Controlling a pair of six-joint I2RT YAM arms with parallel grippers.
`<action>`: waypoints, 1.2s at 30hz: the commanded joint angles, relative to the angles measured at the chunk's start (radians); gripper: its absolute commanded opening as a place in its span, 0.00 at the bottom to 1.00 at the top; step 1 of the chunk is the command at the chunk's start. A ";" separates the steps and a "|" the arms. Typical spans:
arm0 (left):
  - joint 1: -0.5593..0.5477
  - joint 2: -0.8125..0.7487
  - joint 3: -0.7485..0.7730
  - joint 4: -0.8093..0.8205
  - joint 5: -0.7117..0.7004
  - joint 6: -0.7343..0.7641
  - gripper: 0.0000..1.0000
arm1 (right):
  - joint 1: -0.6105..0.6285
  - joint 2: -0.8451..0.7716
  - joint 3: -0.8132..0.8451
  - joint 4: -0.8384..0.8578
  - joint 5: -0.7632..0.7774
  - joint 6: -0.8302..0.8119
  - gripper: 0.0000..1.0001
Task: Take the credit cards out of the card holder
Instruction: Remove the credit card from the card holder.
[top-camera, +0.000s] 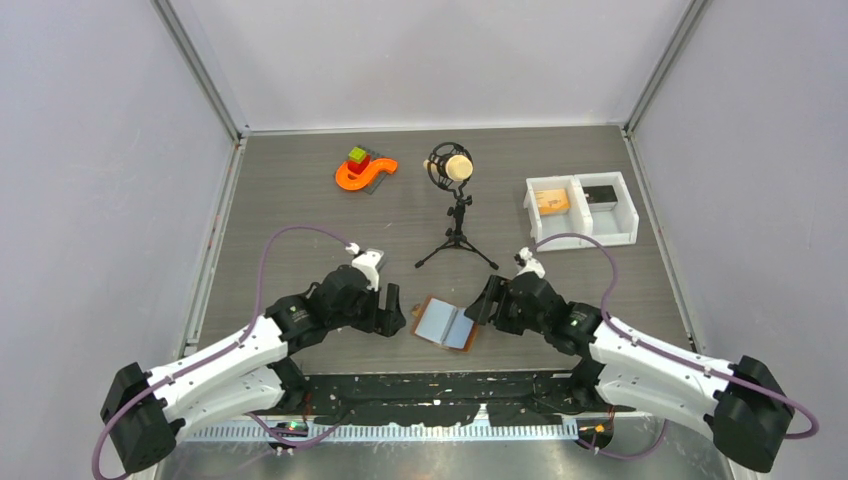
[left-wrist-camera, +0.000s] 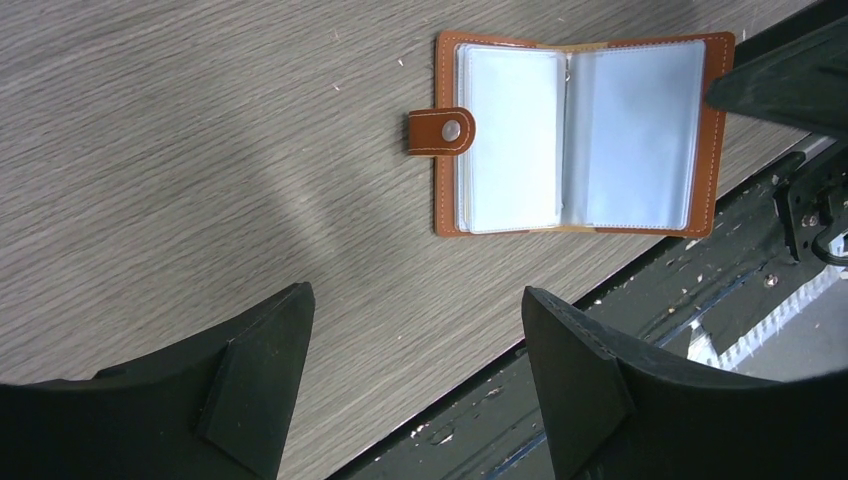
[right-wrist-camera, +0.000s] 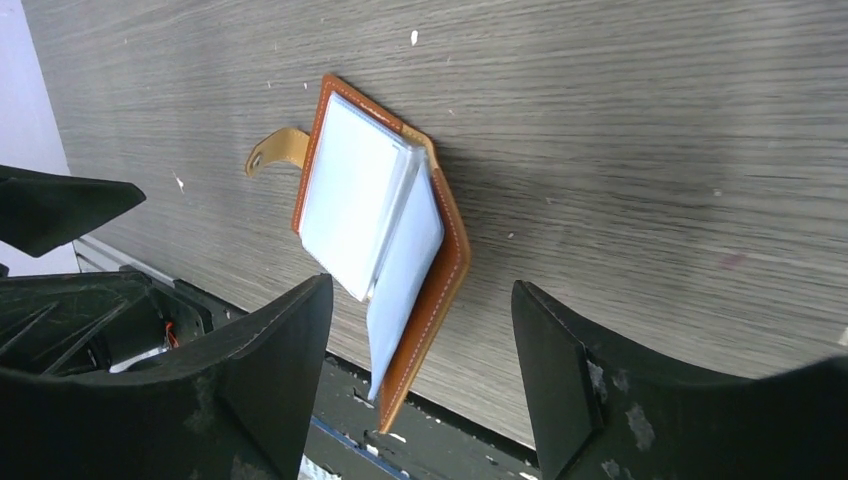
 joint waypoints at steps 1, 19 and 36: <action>0.005 -0.001 -0.006 0.053 -0.018 -0.019 0.79 | 0.052 0.061 -0.027 0.158 0.037 0.070 0.72; 0.103 -0.134 -0.059 -0.027 0.040 -0.042 0.80 | 0.067 0.283 0.015 0.428 -0.138 -0.301 0.14; 0.106 0.176 -0.130 0.297 0.207 -0.128 0.78 | -0.002 0.372 -0.013 0.538 -0.323 -0.454 0.08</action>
